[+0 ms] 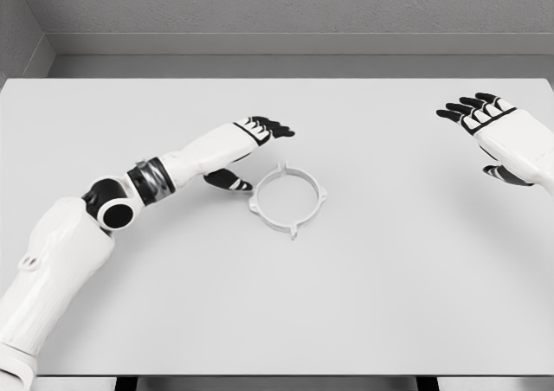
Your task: Assemble PVC drainage pipe clamps
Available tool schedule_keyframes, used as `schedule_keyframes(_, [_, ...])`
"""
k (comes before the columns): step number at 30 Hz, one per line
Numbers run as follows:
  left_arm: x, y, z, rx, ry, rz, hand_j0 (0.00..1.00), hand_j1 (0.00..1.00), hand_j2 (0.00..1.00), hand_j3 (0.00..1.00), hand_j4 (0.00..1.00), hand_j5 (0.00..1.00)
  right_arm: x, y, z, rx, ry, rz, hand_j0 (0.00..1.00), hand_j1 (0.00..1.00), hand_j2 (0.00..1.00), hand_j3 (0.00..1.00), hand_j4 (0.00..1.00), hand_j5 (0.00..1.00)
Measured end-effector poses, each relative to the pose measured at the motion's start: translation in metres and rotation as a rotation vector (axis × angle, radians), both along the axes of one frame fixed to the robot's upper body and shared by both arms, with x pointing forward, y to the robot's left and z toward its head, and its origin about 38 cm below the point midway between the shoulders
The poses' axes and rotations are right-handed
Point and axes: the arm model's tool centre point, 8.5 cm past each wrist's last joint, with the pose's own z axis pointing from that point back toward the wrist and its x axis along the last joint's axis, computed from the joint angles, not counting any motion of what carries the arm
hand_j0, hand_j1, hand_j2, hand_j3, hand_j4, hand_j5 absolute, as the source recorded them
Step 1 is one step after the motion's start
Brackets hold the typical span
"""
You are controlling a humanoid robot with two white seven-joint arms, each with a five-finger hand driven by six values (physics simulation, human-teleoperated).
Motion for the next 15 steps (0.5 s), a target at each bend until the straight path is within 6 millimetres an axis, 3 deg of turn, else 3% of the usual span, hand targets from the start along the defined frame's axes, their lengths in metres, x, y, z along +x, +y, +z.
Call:
schedule_keyframes(7, [-0.001, 0.011, 0.003, 0.003, -0.006, 0.008, 1.0, 1.0, 1.0, 1.0, 1.0, 1.0, -0.003, 0.002, -0.004, 0.001, 0.01, 0.006, 1.0, 1.0, 1.0, 1.0, 1.0, 1.0])
schedule_keyframes(15, [-0.018, 0.021, 0.005, 0.012, -0.021, -0.012, 1.0, 1.0, 1.0, 1.0, 1.0, 1.0, -0.003, 0.005, -0.005, 0.008, 0.013, 0.017, 1.0, 1.0, 1.0, 1.0, 1.0, 1.0])
